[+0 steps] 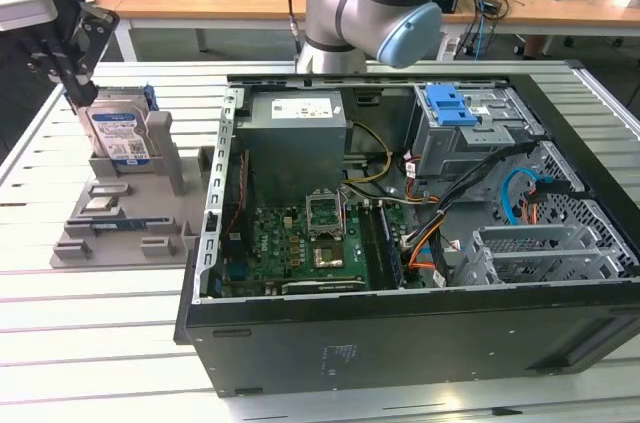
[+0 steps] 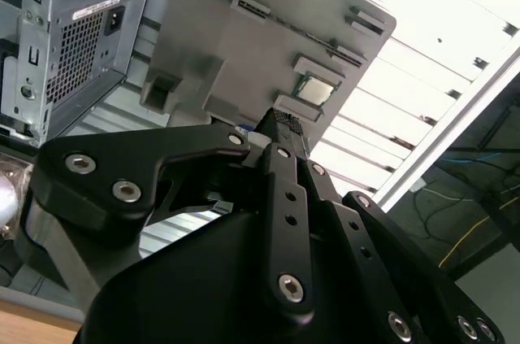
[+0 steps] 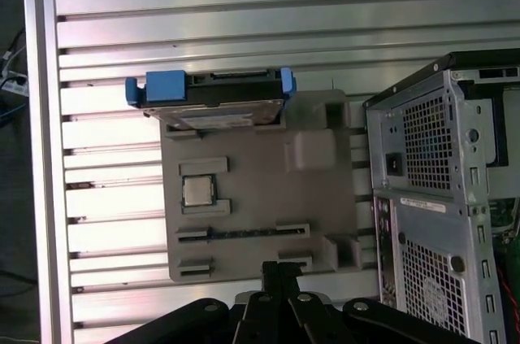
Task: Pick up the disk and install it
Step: 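Reach for the disk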
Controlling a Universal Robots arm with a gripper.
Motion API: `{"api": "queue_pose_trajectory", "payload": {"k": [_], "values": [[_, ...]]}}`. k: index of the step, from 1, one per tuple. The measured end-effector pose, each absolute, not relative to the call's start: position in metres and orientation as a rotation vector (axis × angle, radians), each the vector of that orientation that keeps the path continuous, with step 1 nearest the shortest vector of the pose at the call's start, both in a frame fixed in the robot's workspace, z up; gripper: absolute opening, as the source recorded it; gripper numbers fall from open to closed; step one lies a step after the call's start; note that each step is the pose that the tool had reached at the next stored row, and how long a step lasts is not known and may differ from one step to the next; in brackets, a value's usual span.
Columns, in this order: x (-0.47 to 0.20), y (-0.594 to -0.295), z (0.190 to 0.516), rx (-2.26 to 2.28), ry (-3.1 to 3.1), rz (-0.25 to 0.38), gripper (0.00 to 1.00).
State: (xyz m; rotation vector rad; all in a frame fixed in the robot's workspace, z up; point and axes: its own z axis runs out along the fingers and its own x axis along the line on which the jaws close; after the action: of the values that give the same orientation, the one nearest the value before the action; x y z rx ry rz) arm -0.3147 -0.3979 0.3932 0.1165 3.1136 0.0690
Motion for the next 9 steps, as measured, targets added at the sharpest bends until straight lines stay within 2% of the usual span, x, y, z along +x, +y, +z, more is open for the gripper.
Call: {"api": "queue_pose_trajectory", "payload": {"k": [9], "values": [[-0.329,-0.374,0.393,0.117,3.114,0.068,0.11]]}}
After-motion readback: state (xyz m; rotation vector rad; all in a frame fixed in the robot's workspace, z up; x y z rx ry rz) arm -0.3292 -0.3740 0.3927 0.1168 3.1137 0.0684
